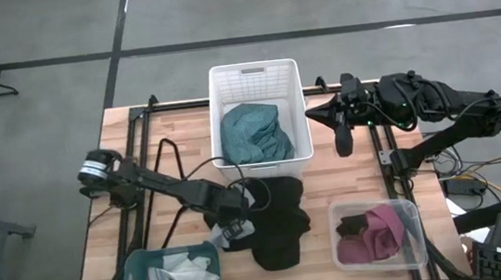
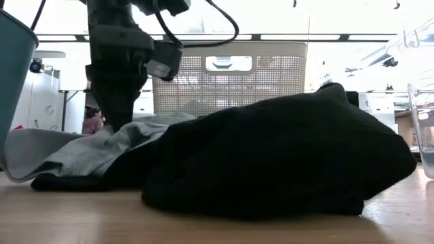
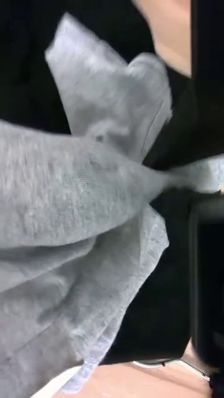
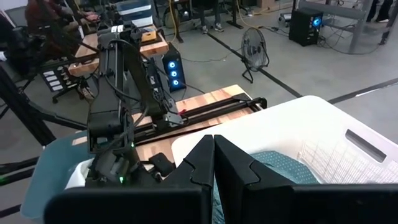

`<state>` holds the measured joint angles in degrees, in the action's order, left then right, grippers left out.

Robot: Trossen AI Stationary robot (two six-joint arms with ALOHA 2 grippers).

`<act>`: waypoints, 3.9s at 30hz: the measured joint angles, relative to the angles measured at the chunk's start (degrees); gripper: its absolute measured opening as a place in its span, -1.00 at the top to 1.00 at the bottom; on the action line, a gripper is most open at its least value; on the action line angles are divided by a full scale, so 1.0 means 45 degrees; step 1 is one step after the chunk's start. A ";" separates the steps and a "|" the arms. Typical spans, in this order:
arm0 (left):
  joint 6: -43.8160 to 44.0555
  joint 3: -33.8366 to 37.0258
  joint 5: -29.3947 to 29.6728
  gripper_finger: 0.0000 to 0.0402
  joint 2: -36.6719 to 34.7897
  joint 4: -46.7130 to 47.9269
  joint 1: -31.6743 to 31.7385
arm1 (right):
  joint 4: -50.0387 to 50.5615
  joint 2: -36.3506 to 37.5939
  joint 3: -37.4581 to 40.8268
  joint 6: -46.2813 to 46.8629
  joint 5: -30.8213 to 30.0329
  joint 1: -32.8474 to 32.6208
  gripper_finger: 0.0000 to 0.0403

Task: Pick & Place Cloths
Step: Put the gray underwear into the transparent bin

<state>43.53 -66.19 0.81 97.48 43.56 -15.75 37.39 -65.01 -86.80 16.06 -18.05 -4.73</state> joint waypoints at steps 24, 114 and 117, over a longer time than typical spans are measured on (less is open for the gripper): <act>0.0424 -0.4676 0.1787 0.97 -0.4999 -0.1253 0.0908 | -0.1134 -0.1053 -0.0010 0.0727 0.2014 -0.0005 0.93; -0.3003 -0.6669 0.1125 0.78 -0.3372 -0.4163 0.2477 | 0.7845 -0.3052 0.3399 0.6150 0.8348 -0.7436 0.93; -0.2982 -0.6674 0.1125 0.78 -0.3382 -0.4140 0.2472 | 0.6605 -0.3081 0.4781 0.6278 0.8628 -0.7466 0.93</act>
<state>30.11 -96.23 5.87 82.26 24.93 -4.62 67.11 -78.87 -65.29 44.31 20.77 -38.33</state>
